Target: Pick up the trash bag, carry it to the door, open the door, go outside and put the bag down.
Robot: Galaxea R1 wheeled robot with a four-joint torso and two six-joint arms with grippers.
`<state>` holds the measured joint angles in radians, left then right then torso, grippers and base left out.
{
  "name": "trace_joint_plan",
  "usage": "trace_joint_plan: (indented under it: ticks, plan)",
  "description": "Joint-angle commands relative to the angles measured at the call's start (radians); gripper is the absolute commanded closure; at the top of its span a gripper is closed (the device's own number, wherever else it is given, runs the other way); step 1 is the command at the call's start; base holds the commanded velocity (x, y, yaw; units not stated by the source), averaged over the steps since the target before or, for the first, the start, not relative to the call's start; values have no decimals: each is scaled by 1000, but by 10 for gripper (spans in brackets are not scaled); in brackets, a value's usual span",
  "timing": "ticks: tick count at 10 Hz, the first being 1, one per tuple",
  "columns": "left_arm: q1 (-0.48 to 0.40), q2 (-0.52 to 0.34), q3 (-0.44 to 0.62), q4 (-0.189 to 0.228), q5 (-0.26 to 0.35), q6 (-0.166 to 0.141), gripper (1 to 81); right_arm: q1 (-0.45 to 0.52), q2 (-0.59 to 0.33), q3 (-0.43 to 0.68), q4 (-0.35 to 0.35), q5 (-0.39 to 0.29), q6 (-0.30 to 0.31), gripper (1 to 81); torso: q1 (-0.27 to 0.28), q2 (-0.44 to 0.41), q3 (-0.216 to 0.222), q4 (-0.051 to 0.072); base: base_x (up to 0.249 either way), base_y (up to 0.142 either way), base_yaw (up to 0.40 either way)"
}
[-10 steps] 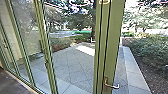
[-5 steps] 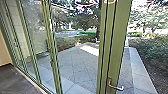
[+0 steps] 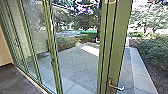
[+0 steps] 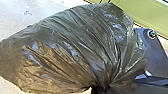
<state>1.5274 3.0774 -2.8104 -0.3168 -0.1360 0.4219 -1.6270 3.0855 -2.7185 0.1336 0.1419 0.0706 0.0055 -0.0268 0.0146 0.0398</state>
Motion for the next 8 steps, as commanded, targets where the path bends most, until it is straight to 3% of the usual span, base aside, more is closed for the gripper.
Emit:
trace_joint_plan:
  ticks: [1,7,8]
  plan:
    - [-59,-3,-3,2,44,5,811,38,9,5,-9,-53,-5,10,0,0,0,0,0,-77,0]
    - [-57,-3,-1,-7,48,-2,811,38,0,7,4,-53,-3,10,0,0,0,0,0,0,0]
    - [-57,-8,0,-5,80,-3,811,34,-6,20,4,-53,-3,10,0,0,0,0,0,0,0]
